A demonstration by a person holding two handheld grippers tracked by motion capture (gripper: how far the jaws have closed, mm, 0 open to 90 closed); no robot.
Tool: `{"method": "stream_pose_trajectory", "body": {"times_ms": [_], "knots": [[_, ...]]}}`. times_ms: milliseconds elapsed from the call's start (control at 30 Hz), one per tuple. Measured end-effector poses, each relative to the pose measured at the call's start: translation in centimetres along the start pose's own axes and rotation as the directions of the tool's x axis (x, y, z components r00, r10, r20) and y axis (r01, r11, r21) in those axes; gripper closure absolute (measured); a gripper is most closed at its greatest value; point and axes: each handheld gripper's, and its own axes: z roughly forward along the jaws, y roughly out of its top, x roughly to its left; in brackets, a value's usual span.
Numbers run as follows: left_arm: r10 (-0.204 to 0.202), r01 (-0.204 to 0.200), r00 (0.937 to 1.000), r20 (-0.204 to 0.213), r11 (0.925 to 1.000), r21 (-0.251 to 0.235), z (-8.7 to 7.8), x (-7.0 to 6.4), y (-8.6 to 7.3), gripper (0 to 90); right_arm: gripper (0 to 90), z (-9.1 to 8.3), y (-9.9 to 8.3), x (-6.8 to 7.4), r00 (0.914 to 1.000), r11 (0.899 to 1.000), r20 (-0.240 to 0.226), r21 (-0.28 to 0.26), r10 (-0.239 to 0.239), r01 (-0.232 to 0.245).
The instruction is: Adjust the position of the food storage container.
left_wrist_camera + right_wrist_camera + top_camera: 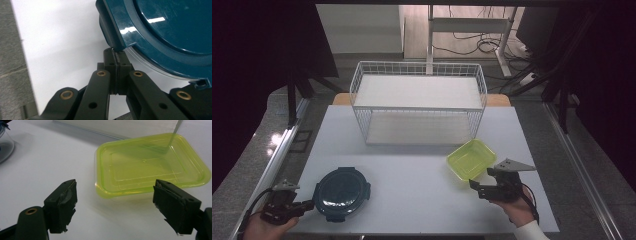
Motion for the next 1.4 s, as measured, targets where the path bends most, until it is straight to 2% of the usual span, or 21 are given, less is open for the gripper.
{"method": "stream_pose_trajectory", "body": {"times_ms": [200, 567, 667, 900, 1067, 1400], "knots": [[0.029, -0.029, 0.9995, 0.012, 0.9996, 0.004, 0.6, -1.3, 0.7, 90.0, 19.4, -0.1, 0.0, 0.0, 1.0, 1.0, -0.001, -0.004, 0.002, -0.002], [0.044, -0.044, 0.9983, 0.039, 0.999, -0.002, 1.6, -2.8, 1.7, 90.0, 19.4, -0.2, 0.1, 0.0, 1.0, 1.0, 0.001, -0.006, 0.004, -0.004], [0.053, -0.053, 0.9965, 0.065, 0.9986, -0.001, 1.9, -3.4, 2.0, 90.0, 19.3, -0.2, 0.1, 0.0, 1.0, 1.0, 0.0, -0.008, 0.002, -0.002], [0.064, -0.064, 0.9952, 0.074, 0.9979, -0.003, 2.5, -4.3, 2.6, 90.0, 19.3, -0.3, 0.1, 0.0, 1.0, 1.0, -0.001, -0.009, 0.002, -0.002], [0.086, -0.087, 0.9915, 0.097, 0.9962, 0.003, 3.0, -5.2, 3.3, 90.0, 19.4, -0.3, 0.1, 0.0, 1.0, 1.0, -0.001, -0.009, 0.001, -0.001], [0.132, -0.134, 0.9845, 0.116, 0.9909, 0.013, 3.9, -7.2, 4.6, 90.0, 19.3, -0.4, 0.2, 0.1, 1.0, 1.0, -0.005, -0.012, 0.003, -0.003]]}}
